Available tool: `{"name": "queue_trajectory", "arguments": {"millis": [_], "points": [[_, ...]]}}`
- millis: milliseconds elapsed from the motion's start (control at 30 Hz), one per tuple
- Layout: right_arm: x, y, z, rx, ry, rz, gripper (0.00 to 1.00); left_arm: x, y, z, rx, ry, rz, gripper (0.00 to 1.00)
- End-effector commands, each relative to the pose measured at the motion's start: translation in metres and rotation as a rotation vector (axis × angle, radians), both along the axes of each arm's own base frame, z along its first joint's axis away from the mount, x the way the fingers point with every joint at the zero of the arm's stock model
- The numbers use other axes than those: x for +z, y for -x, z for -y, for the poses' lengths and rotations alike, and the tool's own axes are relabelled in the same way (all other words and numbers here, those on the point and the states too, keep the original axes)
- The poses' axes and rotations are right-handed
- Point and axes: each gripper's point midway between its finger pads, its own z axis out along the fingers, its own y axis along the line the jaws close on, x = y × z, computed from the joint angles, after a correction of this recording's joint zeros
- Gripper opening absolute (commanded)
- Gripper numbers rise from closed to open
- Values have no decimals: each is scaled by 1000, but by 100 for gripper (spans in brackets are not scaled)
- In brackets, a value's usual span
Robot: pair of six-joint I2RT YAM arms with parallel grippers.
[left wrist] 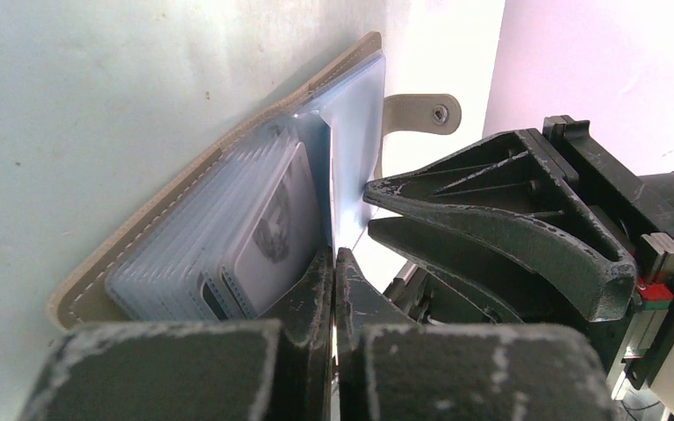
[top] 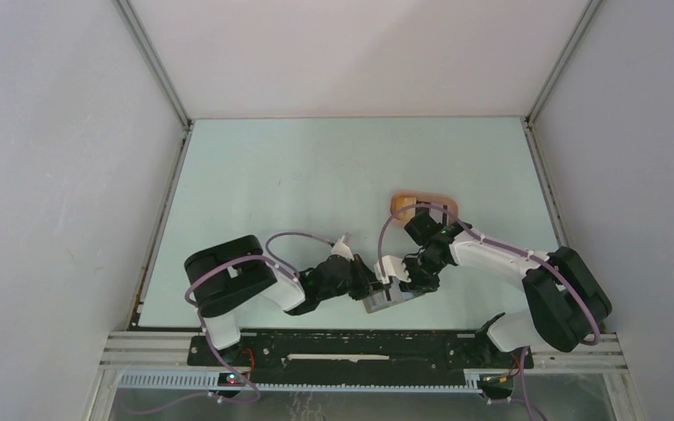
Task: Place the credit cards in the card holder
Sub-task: Insert the credit card into the card holder.
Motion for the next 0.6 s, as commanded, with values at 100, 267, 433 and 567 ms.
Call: {"name": "queue_trajectory", "arguments": {"millis": [100, 267, 433, 567], "points": [[-1, 5, -3, 10, 7, -28, 37, -19, -2, -8, 37, -93, 9, 0], [0, 6, -3, 7, 7, -32, 36, -18, -3, -13, 41, -152, 37, 0], [0, 6, -3, 8, 8, -32, 36, -16, -3, -16, 27, -205, 60, 0], [0, 6, -3, 8, 9, -33, 36, -16, -3, -19, 17, -238, 70, 0]]}}
